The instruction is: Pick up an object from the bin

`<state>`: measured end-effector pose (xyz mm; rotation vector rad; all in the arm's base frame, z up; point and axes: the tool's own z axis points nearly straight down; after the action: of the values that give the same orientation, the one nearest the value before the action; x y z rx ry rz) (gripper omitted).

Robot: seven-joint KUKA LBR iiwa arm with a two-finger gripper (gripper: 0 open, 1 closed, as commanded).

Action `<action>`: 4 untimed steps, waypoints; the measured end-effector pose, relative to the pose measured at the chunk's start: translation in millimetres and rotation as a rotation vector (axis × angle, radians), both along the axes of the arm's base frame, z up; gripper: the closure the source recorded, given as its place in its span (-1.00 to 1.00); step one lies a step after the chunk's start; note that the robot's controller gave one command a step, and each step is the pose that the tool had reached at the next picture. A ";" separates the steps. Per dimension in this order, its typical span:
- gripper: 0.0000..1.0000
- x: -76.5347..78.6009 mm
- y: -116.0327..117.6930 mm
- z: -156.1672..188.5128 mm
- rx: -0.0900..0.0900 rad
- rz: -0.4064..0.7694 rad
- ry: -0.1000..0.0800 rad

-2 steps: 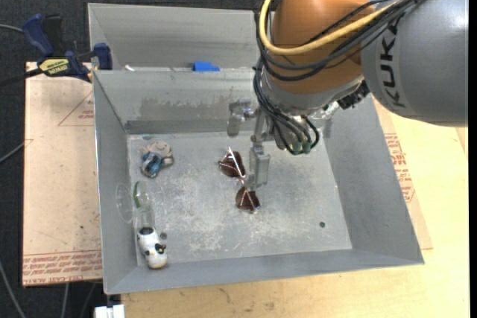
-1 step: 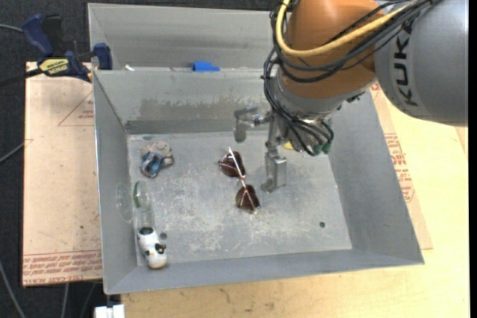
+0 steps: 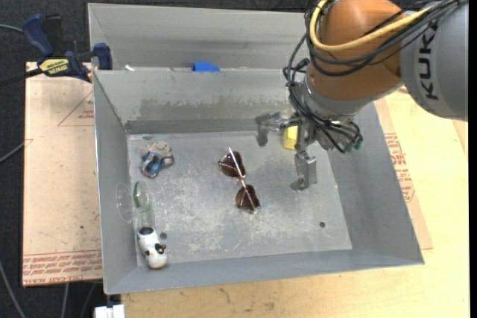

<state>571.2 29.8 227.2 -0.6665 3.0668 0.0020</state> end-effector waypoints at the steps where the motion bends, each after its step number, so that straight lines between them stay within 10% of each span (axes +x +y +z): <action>1: -1.00 -7.4 7.4 -15.7 -0.006 0.021 0.001; 2: -1.00 24.0 35.4 -23.8 0.002 0.201 -0.002; 4: -1.00 -24.6 102.0 -52.8 0.001 0.412 0.004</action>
Offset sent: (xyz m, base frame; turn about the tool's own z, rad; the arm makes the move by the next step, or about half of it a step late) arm 0.0427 0.0279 -0.0301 -0.2437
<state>546.6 131.8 174.3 -1.2810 2.8690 0.0052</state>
